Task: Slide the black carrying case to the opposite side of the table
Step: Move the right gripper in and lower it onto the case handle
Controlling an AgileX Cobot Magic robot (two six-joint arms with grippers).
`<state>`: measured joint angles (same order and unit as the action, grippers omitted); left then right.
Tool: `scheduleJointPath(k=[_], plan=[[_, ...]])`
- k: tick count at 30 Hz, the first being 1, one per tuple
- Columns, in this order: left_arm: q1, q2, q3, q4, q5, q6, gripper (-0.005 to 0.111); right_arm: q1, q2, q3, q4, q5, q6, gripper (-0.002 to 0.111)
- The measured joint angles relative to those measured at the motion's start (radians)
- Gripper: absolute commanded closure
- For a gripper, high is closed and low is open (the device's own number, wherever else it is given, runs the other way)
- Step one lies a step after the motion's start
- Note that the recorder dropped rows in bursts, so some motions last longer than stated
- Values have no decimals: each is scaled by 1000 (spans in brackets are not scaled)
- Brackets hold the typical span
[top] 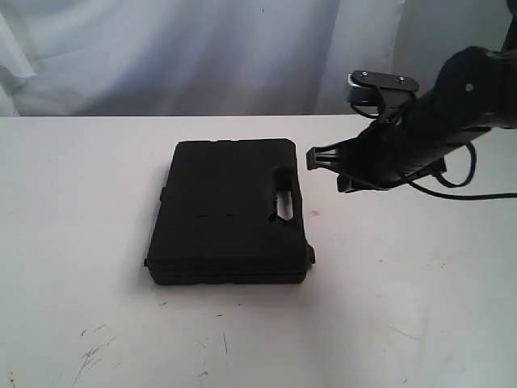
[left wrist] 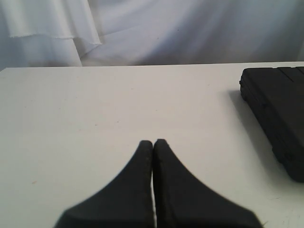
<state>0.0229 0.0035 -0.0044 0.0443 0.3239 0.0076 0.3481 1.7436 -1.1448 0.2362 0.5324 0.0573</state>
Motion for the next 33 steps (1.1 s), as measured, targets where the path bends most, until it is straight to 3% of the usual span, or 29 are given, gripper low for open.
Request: scheduleJointPath(k=[13, 26, 33], plan=[[0, 0, 0, 0, 0, 0, 107, 23, 187, -242, -34, 123, 52, 108], [0, 0, 0, 0, 0, 0, 107, 32, 314, -377, -55, 176, 77, 70], [0, 0, 0, 0, 0, 0, 107, 66, 383, -454, -72, 231, 87, 67]])
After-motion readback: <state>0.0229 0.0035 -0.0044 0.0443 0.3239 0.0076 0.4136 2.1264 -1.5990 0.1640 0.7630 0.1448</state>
